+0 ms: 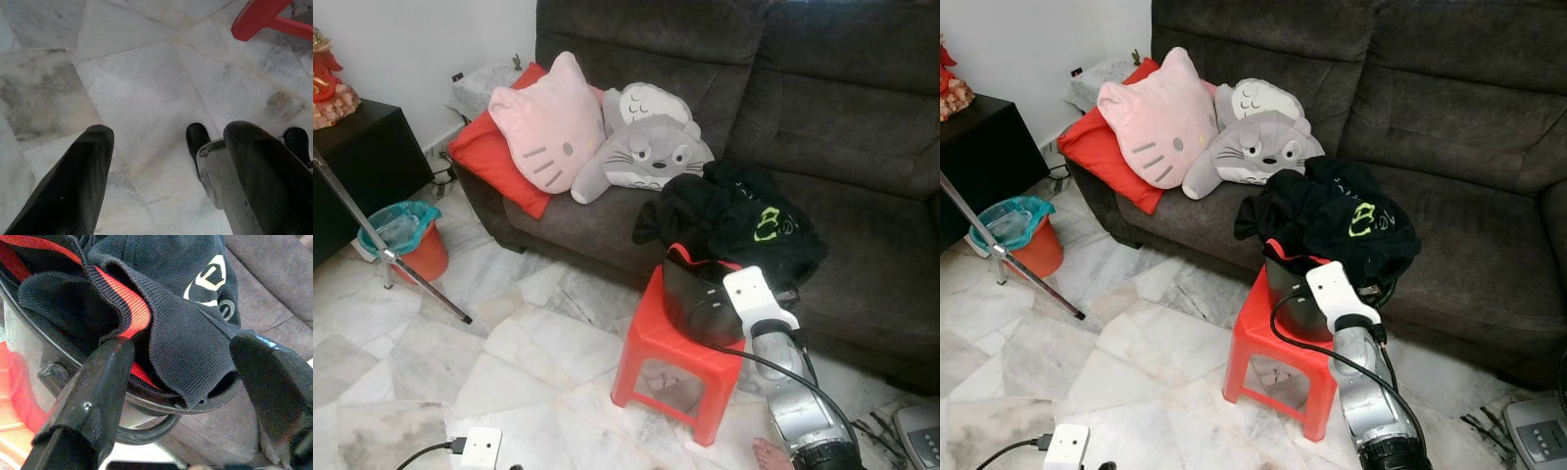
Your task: Hang hanger
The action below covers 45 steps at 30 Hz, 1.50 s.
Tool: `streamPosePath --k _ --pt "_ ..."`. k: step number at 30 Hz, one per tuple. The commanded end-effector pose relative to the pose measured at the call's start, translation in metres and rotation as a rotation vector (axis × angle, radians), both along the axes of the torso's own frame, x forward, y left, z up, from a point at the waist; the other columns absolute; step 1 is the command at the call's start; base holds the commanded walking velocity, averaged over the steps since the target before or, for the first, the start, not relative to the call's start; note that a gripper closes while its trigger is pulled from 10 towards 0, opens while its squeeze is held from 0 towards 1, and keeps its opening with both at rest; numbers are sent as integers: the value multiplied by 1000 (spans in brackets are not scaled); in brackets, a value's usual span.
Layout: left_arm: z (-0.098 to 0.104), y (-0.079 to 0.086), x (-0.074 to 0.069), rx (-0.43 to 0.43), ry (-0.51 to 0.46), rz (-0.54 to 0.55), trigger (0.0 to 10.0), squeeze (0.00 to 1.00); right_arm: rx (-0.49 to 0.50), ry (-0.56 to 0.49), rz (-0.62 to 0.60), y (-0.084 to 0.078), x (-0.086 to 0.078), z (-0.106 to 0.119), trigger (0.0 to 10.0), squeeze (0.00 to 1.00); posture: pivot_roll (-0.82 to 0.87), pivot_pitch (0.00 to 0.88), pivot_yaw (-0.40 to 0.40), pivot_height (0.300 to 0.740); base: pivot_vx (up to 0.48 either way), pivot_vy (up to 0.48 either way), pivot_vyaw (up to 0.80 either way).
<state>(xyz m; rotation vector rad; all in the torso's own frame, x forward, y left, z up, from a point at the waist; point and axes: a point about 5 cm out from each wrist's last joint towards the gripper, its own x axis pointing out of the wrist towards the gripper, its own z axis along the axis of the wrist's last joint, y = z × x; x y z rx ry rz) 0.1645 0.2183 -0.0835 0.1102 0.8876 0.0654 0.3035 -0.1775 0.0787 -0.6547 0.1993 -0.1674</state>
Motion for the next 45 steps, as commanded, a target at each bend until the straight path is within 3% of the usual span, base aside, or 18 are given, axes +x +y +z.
streamPosePath --k 1,25,30,33,45 --pt "-2 0 -4 2 19 7 10000 0 0 -5 -20 -3 4 2 10000 0 -97 46 9 740 0 0 0" --pt "-2 1 -4 5 19 2 10000 0 -43 -64 -157 -22 1 7 10000 0 -99 46 14 740 0 0 0" --pt "-2 1 -3 7 17 1 10000 0 15 -18 -200 -25 -2 -2 10000 0 -94 47 13 740 0 0 0" --pt "-2 1 -3 7 18 1 10000 0 127 5 -238 -24 -3 -8 10000 0 -94 46 14 740 0 0 0" --pt "-2 1 -3 10 17 0 10000 0 174 -17 -203 -17 4 -10 10000 0 -92 44 14 740 0 0 0"
